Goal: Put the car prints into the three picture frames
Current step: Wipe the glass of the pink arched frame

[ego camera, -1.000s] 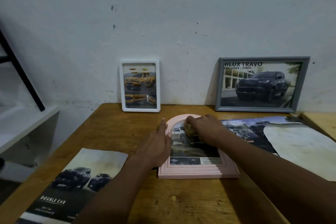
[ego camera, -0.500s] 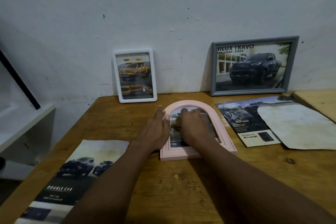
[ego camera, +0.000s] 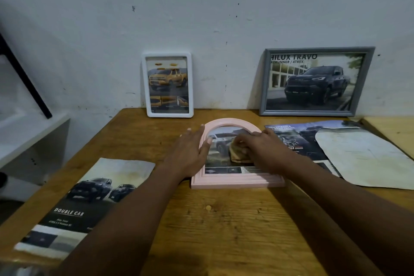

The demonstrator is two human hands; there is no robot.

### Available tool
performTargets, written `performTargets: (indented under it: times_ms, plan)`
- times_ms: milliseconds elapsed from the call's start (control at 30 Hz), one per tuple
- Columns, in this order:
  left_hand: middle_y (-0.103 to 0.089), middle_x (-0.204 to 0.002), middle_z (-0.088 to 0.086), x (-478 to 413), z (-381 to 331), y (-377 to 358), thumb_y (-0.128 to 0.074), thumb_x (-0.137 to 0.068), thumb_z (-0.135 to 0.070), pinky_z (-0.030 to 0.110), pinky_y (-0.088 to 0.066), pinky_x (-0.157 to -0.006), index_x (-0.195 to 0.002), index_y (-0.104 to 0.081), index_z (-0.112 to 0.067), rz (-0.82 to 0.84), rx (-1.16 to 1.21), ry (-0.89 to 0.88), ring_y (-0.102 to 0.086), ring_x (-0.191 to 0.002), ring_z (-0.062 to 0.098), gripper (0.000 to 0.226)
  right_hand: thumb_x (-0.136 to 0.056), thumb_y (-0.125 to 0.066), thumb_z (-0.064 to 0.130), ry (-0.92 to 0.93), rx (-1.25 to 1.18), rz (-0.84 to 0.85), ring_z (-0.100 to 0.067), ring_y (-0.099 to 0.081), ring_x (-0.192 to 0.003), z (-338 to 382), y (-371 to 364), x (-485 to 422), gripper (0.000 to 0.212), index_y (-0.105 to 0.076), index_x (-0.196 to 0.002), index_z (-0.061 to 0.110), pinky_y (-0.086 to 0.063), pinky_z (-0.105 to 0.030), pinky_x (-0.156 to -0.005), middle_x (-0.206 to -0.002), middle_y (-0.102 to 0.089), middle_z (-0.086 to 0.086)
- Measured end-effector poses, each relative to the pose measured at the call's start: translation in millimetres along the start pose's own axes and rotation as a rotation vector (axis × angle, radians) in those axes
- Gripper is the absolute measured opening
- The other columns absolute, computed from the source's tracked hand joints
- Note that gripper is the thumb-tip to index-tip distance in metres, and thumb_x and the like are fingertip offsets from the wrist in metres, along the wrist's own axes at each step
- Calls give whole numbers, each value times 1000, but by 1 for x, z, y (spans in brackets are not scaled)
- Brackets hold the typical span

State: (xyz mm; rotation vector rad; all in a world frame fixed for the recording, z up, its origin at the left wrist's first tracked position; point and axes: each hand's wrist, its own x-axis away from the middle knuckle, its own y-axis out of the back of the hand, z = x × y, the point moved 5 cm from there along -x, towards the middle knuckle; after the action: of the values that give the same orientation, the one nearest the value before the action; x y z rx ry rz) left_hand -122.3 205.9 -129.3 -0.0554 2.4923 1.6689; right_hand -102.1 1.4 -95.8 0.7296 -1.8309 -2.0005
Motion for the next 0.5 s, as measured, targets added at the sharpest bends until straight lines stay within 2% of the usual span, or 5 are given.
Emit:
performTargets:
  times_ms: [133, 267, 367, 500]
  plan:
    - [-27, -165, 3, -1, -3, -2, -17, -104, -58, 45, -15, -123, -162, -16, -27, 8, -35, -17, -18, -154, 23, 66, -95, -50, 23, -184, 48, -92, -29, -57, -111, 6, 2, 25, 41, -44, -136, 23, -39, -42, -97, -121, -65, -10]
    - [-36, -161, 6, 1, -13, 5, -18, -106, -53, 45, -19, -121, -162, -16, -22, 2, -76, -17, -28, -150, 27, 64, -94, -57, 21, -342, -85, -159, -30, -56, -113, 39, 2, 33, 49, -46, -141, 16, -44, -41, -93, -120, -66, -12]
    - [-38, -160, 3, 6, -19, 8, -17, -107, -52, 45, -19, -121, -162, -10, -23, 12, -44, 8, -30, -149, 30, 63, -92, -64, 23, -330, -236, -176, -29, -54, -117, 67, -2, 25, 50, -48, -139, 19, -47, -43, -98, -126, -63, -11]
    - [-36, -161, 7, 9, -19, 9, -16, -109, -46, 46, -17, -121, -163, -5, -24, 20, 30, 61, -27, -150, 34, 59, -94, -60, 22, -206, -333, -172, -27, -48, -121, 79, -10, 21, 43, -51, -136, 26, -36, -42, -103, -131, -59, -7]
